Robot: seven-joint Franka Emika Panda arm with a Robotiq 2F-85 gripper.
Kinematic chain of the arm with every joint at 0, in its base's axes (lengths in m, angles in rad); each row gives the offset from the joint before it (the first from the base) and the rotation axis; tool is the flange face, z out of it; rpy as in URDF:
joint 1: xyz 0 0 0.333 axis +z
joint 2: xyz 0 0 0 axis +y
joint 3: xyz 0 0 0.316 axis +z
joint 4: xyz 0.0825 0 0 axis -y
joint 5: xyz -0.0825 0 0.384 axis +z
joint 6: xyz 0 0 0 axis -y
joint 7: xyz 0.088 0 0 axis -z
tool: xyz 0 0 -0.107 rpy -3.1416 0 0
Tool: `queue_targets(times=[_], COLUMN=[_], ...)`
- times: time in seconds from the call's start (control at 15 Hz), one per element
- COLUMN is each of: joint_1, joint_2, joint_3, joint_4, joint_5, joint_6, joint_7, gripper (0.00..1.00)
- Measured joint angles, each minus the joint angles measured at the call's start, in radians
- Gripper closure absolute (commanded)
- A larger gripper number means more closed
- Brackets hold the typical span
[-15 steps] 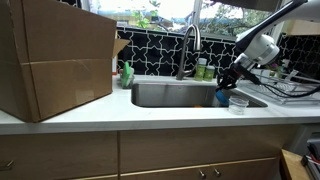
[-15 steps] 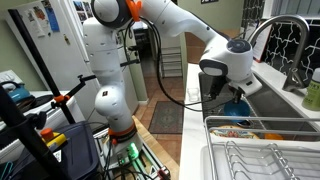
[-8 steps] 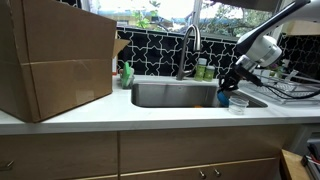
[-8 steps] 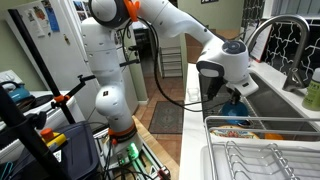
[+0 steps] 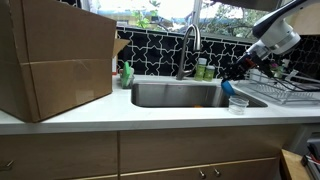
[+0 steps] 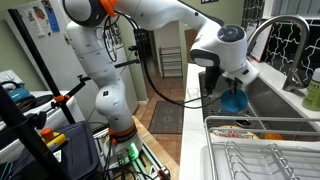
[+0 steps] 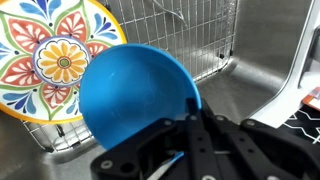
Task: Remove a blue bowl from the sink and place it on the dish drying rack
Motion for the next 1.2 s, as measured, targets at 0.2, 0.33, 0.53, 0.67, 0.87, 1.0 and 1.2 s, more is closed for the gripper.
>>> queue_targets(times=[0.2,0.33,0.53,0.67,0.87,1.0,1.2], joint_1=[0.001,0.002,0.005,-0.005,-0.045,-0.078,-0.114], joint_2=[-0.017,-0.015,-0.022,-0.047,-0.105,-0.133,-0.145], joint_3=[-0.004,-0.004,-0.035,-0.089,-0.19,-0.25,-0.327], joint_4=[-0.013,-0.013,0.007,0.03,0.065,0.092,0.135], joint_5=[0.0,-0.001,0.007,0.029,0.041,0.042,0.047], joint_6=[-0.005,-0.005,-0.065,-0.194,-0.422,-0.541,-0.652], joint_7=[-0.012,-0.013,-0.014,-0.031,-0.061,-0.068,-0.07], gripper=[0.99,0.99,0.99,0.99,0.99,0.99,0.99])
